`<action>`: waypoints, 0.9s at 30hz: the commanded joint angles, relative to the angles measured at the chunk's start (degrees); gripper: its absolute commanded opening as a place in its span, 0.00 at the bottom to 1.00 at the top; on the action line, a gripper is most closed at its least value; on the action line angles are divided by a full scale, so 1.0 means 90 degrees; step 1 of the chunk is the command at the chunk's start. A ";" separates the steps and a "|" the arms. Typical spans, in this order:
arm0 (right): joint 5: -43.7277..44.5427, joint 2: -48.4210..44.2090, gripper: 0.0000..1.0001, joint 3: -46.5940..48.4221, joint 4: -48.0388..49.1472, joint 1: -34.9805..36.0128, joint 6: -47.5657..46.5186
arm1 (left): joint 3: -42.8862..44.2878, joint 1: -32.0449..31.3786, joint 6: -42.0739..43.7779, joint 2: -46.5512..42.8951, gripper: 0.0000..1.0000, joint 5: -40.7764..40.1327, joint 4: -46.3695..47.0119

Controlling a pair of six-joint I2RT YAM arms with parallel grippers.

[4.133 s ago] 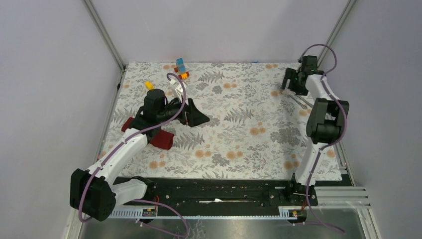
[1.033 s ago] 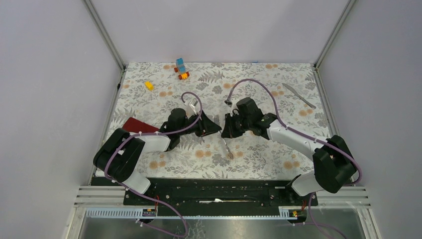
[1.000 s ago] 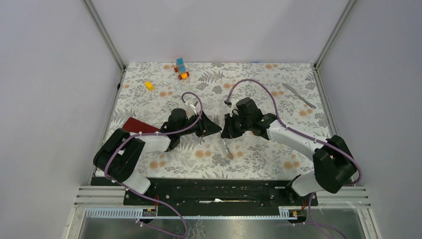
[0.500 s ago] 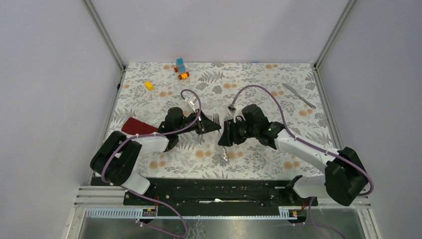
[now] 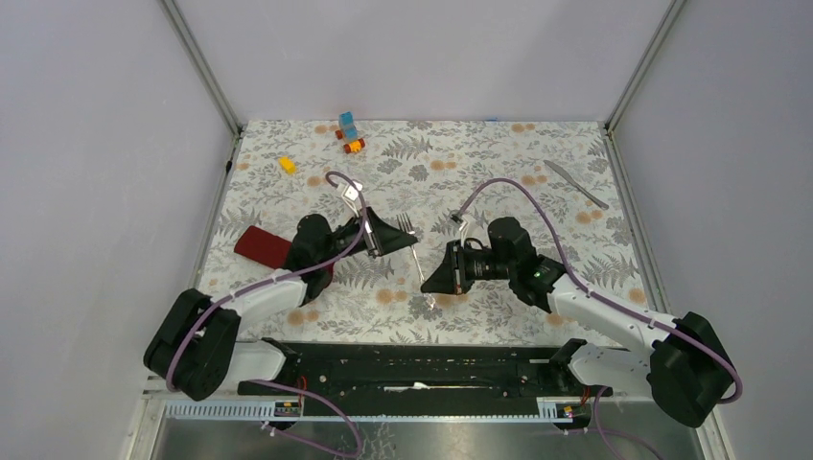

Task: Fold the napkin into a case and place the utensils inside
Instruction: Pass from the left arm to the right, then pass from the right arm to the left

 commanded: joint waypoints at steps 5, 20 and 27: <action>0.0502 -0.0092 0.00 0.0341 0.0256 0.0049 -0.0130 | 0.0630 -0.0080 0.0174 -0.1570 0.73 -0.1988 -0.4191; 0.1578 0.0363 0.00 0.0969 -0.0938 0.0338 -0.0792 | 0.2391 -0.2082 0.0554 -0.1086 0.53 -0.5924 -0.6770; 0.1631 0.0330 0.00 0.0959 -0.0945 0.0396 -0.0800 | 0.2648 -0.2091 0.0655 -0.0682 0.39 -0.5896 -0.6554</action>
